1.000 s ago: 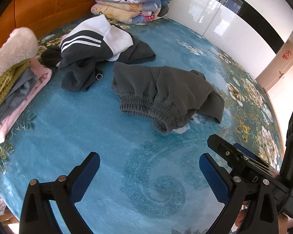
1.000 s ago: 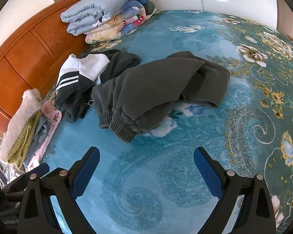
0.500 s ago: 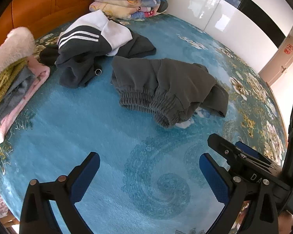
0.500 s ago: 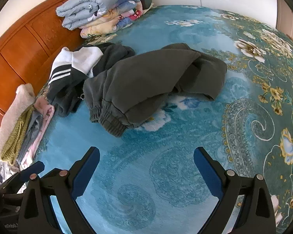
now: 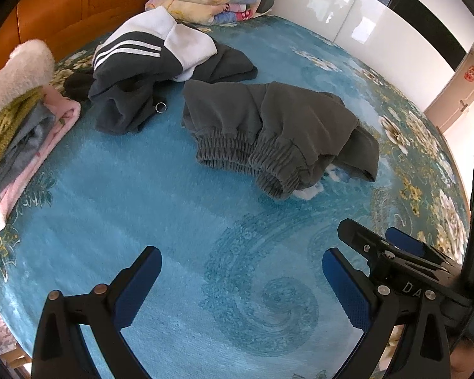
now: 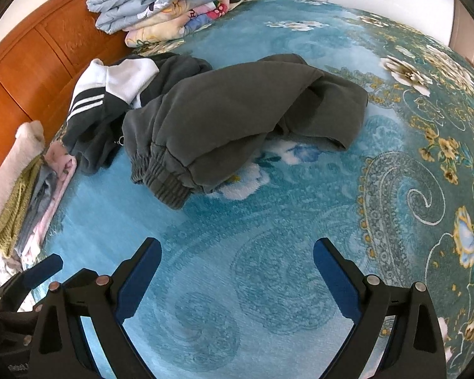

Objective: Fold clothes
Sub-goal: 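Move both tools toward the dark grey sweatpants on the bed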

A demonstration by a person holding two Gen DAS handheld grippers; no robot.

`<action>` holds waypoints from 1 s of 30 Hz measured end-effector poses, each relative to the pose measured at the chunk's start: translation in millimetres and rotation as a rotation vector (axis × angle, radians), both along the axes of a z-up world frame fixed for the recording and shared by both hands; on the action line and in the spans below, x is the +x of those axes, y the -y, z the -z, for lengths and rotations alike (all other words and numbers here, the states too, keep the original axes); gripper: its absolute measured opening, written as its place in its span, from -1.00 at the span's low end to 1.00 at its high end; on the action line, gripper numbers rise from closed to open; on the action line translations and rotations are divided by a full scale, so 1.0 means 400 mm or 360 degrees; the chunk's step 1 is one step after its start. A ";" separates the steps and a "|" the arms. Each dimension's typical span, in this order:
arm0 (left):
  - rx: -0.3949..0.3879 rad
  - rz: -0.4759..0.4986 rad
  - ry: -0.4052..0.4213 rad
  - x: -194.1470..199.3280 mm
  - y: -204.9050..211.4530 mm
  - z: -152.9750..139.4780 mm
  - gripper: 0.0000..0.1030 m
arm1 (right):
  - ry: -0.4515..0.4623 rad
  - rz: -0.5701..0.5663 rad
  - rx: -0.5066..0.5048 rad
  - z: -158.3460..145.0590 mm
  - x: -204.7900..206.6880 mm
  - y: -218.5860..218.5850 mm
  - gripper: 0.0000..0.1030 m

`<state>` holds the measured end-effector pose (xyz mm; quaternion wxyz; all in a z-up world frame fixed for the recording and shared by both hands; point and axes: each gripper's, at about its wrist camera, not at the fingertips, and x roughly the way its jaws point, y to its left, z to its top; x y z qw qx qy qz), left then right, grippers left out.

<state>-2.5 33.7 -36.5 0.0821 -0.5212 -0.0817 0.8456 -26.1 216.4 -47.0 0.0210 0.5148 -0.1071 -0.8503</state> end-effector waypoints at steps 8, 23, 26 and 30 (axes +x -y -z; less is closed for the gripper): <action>-0.0014 0.0016 0.0016 -0.004 -0.006 0.015 1.00 | 0.0031 -0.0007 0.0020 0.015 -0.002 -0.003 0.89; -0.0096 0.0111 0.0008 -0.025 -0.020 0.039 1.00 | 0.0049 0.0030 0.0032 0.056 -0.001 -0.030 0.89; -0.0131 0.0150 -0.0011 -0.037 -0.029 0.039 1.00 | 0.0053 0.0039 0.0033 0.065 -0.001 -0.036 0.89; -0.0243 0.0254 -0.0075 -0.064 -0.063 0.032 1.00 | 0.0034 0.0087 0.0056 0.077 0.014 -0.062 0.89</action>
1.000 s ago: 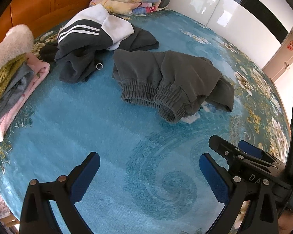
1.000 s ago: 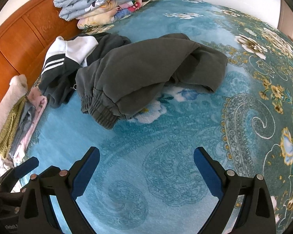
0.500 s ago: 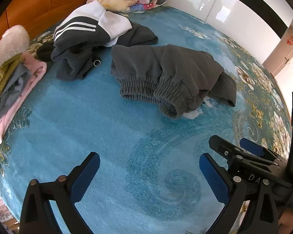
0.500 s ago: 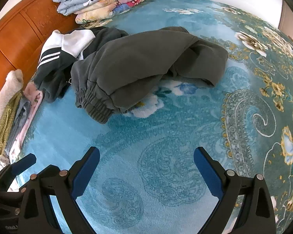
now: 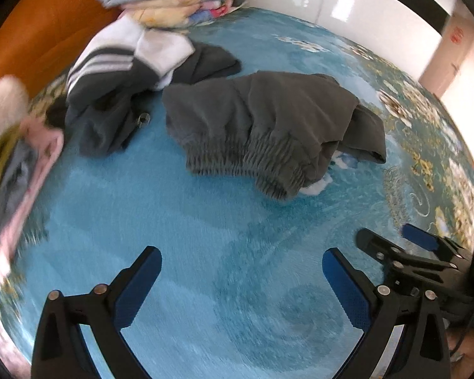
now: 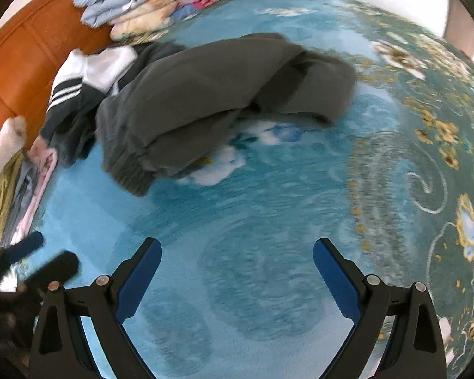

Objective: Fold clothes
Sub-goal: 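Grasp the sweatpants cuff with the left tool while the right tool grasps the waistband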

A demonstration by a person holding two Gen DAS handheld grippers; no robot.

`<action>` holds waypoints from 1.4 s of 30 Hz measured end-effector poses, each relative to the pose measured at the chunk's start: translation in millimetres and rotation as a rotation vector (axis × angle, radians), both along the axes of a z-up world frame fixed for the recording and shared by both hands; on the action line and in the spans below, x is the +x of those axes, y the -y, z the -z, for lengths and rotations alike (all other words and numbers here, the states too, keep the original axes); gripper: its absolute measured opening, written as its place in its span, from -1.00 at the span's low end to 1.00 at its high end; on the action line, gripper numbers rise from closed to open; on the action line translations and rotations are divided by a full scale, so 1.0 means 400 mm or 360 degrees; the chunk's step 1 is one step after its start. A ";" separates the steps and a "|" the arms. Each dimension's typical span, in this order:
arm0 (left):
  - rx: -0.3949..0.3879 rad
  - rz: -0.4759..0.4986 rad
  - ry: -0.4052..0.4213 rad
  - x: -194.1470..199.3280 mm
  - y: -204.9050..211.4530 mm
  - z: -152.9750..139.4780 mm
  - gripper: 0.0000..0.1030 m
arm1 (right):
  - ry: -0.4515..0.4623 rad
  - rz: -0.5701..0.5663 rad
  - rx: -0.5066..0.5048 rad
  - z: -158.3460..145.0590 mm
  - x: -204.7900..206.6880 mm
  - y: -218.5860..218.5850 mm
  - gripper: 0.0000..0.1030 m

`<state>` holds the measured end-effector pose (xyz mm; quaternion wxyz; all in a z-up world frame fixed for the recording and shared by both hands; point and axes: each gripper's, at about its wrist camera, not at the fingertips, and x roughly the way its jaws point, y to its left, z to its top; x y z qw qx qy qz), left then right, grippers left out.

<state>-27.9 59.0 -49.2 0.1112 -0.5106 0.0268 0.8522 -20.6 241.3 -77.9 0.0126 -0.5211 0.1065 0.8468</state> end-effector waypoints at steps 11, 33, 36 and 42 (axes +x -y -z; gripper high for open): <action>-0.0842 0.0561 -0.0317 -0.063 -0.237 0.072 1.00 | 0.0046 0.0140 0.0132 0.031 0.225 -0.132 0.89; -0.0195 0.0212 -0.0515 -0.026 -0.062 -0.230 -0.88 | 0.0033 0.0257 -0.0061 -0.008 0.284 -0.175 0.89; -0.0083 0.0143 -0.0570 0.026 -0.009 -0.289 -0.88 | -0.0011 0.0275 -0.0122 -0.025 0.282 -0.178 0.89; 0.0018 0.0073 -0.0617 0.179 0.101 -0.335 -0.88 | -0.0088 0.0292 -0.0263 -0.055 0.295 -0.178 0.89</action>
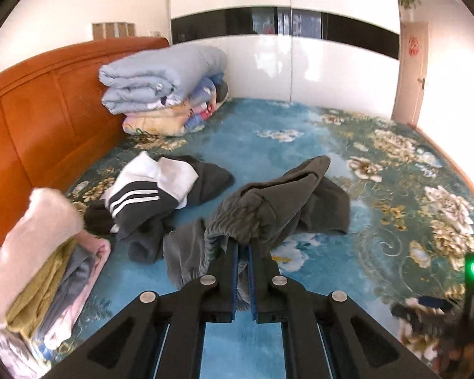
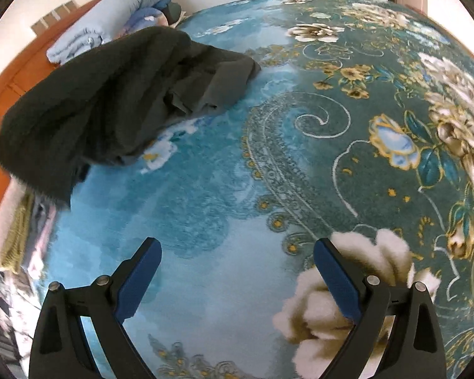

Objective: Fold clothes

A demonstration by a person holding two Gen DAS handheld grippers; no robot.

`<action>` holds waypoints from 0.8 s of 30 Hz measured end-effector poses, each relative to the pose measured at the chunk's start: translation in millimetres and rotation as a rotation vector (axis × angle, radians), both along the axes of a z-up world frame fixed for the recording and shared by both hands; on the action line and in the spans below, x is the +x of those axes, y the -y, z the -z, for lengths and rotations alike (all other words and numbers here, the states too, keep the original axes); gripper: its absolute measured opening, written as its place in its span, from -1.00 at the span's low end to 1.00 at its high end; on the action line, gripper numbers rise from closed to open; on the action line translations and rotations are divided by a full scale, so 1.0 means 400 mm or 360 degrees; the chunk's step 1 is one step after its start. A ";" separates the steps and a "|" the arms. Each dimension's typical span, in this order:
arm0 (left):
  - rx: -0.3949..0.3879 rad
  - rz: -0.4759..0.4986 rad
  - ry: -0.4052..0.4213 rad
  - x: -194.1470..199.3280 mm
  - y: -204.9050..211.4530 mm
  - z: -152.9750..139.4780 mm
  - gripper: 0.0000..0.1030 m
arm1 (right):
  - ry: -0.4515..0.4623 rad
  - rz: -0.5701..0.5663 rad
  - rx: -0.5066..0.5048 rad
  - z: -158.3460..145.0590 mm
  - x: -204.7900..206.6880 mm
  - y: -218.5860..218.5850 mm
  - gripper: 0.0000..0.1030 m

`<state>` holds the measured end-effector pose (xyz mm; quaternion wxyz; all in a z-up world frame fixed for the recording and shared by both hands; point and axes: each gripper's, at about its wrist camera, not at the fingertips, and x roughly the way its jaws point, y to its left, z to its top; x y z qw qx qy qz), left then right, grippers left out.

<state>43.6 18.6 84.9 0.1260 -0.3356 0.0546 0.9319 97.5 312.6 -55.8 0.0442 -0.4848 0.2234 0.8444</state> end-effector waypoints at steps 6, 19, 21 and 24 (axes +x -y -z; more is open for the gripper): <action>-0.0005 -0.0057 0.0020 0.170 0.112 0.010 -0.88 | -0.0132 0.0056 -0.0283 -0.039 0.005 -0.015 0.89; 0.0001 -0.0263 0.0106 0.280 0.258 0.054 -0.88 | -0.0161 0.0114 -0.0870 0.015 -0.182 0.056 0.88; 0.0008 -0.0297 0.0110 0.292 0.280 0.056 -0.88 | -0.0154 0.0129 -0.0961 0.030 -0.215 0.067 0.83; 0.0018 -0.0348 0.0116 0.309 0.312 0.059 -0.88 | -0.0152 0.0167 -0.1056 0.041 -0.267 0.075 0.60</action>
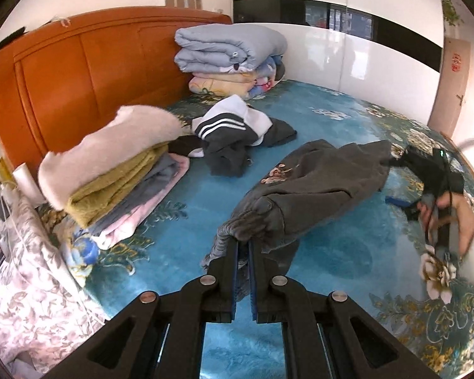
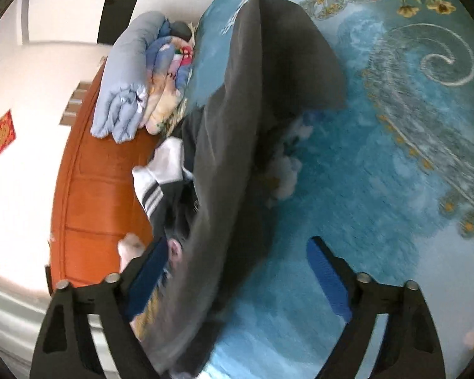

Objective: Fold clothes

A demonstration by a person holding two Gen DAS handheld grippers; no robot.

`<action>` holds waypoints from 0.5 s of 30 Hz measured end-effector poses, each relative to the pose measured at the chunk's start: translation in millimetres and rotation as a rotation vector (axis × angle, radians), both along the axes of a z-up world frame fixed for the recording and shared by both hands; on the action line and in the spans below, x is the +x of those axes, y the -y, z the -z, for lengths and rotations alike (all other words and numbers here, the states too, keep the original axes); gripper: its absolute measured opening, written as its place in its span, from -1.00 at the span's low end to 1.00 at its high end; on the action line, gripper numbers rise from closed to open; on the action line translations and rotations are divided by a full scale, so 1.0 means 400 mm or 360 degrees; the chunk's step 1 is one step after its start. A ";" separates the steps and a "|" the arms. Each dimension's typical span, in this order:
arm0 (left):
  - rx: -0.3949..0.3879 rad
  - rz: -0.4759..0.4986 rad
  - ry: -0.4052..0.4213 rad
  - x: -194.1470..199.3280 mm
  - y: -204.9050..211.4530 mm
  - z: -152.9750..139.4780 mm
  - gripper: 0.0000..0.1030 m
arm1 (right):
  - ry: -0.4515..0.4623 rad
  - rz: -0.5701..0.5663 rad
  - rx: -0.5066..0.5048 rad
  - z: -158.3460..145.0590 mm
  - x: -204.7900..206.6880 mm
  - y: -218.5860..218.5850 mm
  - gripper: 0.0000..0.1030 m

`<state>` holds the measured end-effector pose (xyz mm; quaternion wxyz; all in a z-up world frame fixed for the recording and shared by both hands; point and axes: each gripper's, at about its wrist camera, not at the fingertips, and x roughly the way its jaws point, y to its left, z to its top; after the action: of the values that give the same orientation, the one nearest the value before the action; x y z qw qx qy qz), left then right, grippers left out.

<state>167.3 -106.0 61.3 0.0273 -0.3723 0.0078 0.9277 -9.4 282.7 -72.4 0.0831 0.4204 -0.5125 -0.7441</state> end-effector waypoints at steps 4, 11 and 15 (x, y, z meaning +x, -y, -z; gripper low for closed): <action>-0.0007 -0.0050 0.0010 0.010 0.027 0.003 -0.88 | 0.0021 0.0070 -0.0043 -0.005 -0.073 -0.012 0.10; -0.0017 -0.0048 0.0032 -0.053 0.003 0.003 -0.87 | -0.0121 0.0132 -0.0225 -0.072 -0.112 -0.101 -0.91; -0.0041 0.0103 -0.0037 -0.120 -0.089 -0.036 -0.87 | -0.0346 0.0178 -0.0220 -0.202 -0.088 -0.219 -0.93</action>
<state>119.2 -70.3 75.8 0.0524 -0.3614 0.0323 0.9304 -44.6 370.5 8.6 0.1253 0.3015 -0.5731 -0.7516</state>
